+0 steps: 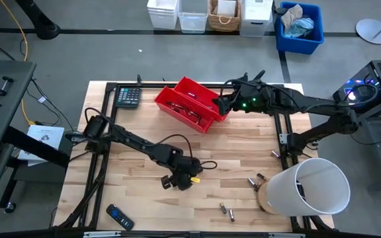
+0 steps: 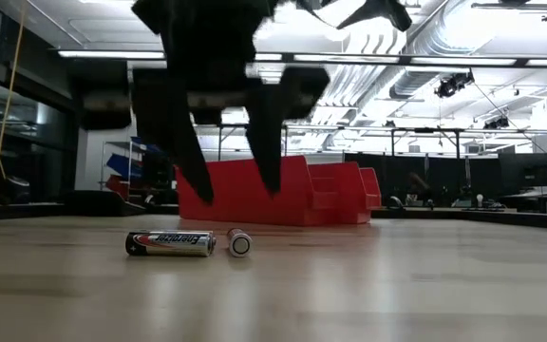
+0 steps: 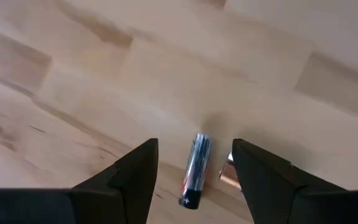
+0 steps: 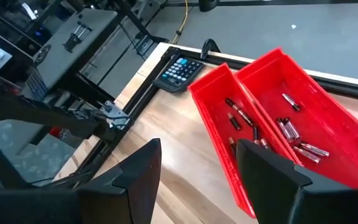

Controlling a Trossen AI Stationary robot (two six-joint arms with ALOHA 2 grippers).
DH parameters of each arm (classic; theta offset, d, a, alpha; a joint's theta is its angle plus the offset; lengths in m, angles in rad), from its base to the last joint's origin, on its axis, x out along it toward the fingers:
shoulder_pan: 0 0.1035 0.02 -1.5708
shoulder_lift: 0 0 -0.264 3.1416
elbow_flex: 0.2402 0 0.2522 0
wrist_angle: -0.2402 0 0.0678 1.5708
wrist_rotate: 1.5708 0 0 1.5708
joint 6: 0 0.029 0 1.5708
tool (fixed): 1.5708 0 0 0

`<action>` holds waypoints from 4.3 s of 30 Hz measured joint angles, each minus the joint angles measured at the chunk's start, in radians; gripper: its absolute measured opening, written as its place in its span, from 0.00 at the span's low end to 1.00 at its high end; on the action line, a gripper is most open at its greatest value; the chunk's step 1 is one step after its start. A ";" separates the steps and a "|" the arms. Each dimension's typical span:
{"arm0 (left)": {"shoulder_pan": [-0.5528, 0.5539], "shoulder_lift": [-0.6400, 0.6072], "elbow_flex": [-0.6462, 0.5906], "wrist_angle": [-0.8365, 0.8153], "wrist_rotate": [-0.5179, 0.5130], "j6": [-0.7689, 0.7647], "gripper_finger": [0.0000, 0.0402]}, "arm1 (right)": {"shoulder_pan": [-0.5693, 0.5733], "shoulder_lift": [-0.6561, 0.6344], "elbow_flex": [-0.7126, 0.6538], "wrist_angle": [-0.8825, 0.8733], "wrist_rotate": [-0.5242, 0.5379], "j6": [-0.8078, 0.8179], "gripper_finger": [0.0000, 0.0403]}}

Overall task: Sort batteries
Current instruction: Put the silver battery into the top red bin

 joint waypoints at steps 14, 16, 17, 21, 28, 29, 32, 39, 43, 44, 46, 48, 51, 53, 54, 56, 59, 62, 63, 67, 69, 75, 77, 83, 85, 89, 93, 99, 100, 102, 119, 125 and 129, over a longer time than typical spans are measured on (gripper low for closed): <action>0.022 0.051 -0.001 0.034 -0.019 0.001 0.50 | 0.033 0.000 0.000 0.001 0.035 0.020 0.51; 0.033 0.051 -0.001 0.058 -0.015 -0.012 0.50 | 0.033 0.000 0.000 0.001 0.036 0.020 0.51; 0.038 0.051 -0.001 0.070 -0.008 -0.020 0.50 | 0.033 0.000 0.000 0.001 0.040 0.020 0.51; 0.058 0.051 -0.001 0.079 0.038 -0.028 0.50 | 0.033 0.000 0.000 0.001 0.056 0.020 0.51; 0.050 0.043 -0.001 0.063 0.031 -0.021 0.50 | 0.032 0.000 0.000 -0.025 0.056 0.019 0.51; 0.048 0.041 -0.001 0.065 0.032 -0.024 0.50 | 0.032 0.000 0.000 -0.030 0.056 0.020 0.51; 0.037 0.039 0.000 0.040 0.036 -0.026 0.50 | 0.032 0.000 0.000 -0.039 0.056 0.019 0.51; 0.034 0.063 -0.042 0.103 0.031 -0.006 0.50 | 0.032 0.000 0.000 -0.040 0.061 0.019 0.51; 0.043 0.074 -0.042 0.122 0.029 -0.021 0.50 | 0.032 0.000 -0.001 -0.041 0.061 0.024 0.51; 0.046 0.077 -0.042 0.130 0.033 -0.028 0.49 | 0.032 0.000 -0.001 -0.043 0.061 0.024 0.51; 0.047 0.078 -0.042 0.126 0.035 -0.040 0.48 | 0.032 0.000 -0.001 -0.043 0.061 0.025 0.51; 0.048 0.092 -0.040 0.130 0.049 -0.047 0.45 | 0.032 0.000 -0.001 -0.043 0.061 0.026 0.51; 0.046 0.108 -0.037 0.118 0.052 -0.059 0.35 | 0.032 0.000 -0.001 -0.043 0.062 0.027 0.51; 0.043 0.120 -0.037 0.107 0.054 -0.097 0.24 | 0.032 0.000 -0.001 -0.042 0.062 0.027 0.51; 0.042 0.120 -0.035 0.100 0.054 -0.125 0.18 | 0.032 0.000 -0.001 -0.041 0.062 0.027 0.51; 0.046 0.107 -0.027 0.084 0.048 -0.186 0.08 | 0.032 0.000 -0.001 -0.041 0.062 0.027 0.51; 0.079 0.071 -0.020 0.052 0.059 -0.257 0.08 | 0.032 0.000 -0.001 -0.041 0.062 0.025 0.51; 0.152 -0.022 -0.024 0.041 0.102 -0.307 0.08 | 0.032 0.000 -0.001 -0.040 0.062 0.022 0.51; 0.184 -0.065 -0.027 0.042 0.122 -0.317 0.08 | 0.032 0.000 -0.001 -0.040 0.062 0.022 0.51; 0.350 -0.213 -0.073 0.089 0.165 -0.347 0.08 | 0.032 -0.011 -0.001 -0.040 0.062 0.007 0.51; 0.462 -0.267 -0.098 0.202 0.153 -0.386 0.08 | 0.032 -0.019 -0.001 -0.038 0.069 -0.004 0.51; 0.743 -0.241 -0.108 0.470 0.070 -0.545 0.08 | 0.032 -0.032 -0.001 -0.036 0.088 -0.007 0.51; 0.785 -0.200 -0.097 0.491 0.032 -0.577 0.08 | 0.032 -0.032 -0.001 -0.036 0.104 -0.007 0.51; 0.798 -0.116 -0.067 0.493 -0.152 -0.586 0.23 | 0.031 -0.032 -0.001 -0.036 0.106 -0.003 0.51; 0.783 -0.118 -0.067 0.517 -0.168 -0.557 0.34 | 0.031 -0.032 -0.001 -0.036 0.106 -0.003 0.51; 0.745 -0.170 -0.064 0.429 -0.184 -0.561 0.52 | 0.031 -0.032 -0.001 -0.036 0.106 -0.004 0.51; 0.703 -0.295 -0.064 0.230 -0.090 -0.656 0.60 | 0.031 -0.032 -0.001 -0.036 0.106 -0.023 0.51; 0.542 -0.556 -0.236 0.062 0.117 -0.724 0.58 | 0.031 -0.032 -0.001 -0.047 0.106 -0.039 0.51; 0.491 -0.607 -0.285 0.054 0.107 -0.717 0.58 | 0.031 -0.032 -0.001 -0.050 0.106 -0.045 0.51; 0.367 -0.700 -0.391 0.049 0.048 -0.675 0.56 | 0.031 -0.032 -0.001 -0.052 0.106 -0.053 0.51; -0.096 -0.275 -0.349 0.126 -0.219 -0.071 0.53 | 0.031 -0.032 -0.001 -0.051 0.106 -0.005 0.51; -0.090 -0.158 -0.260 0.092 -0.128 -0.033 0.53 | 0.031 -0.031 -0.001 -0.057 0.106 0.011 0.51; -0.090 -0.112 -0.256 0.084 -0.115 0.015 0.53 | 0.031 -0.031 -0.001 -0.060 0.106 0.020 0.51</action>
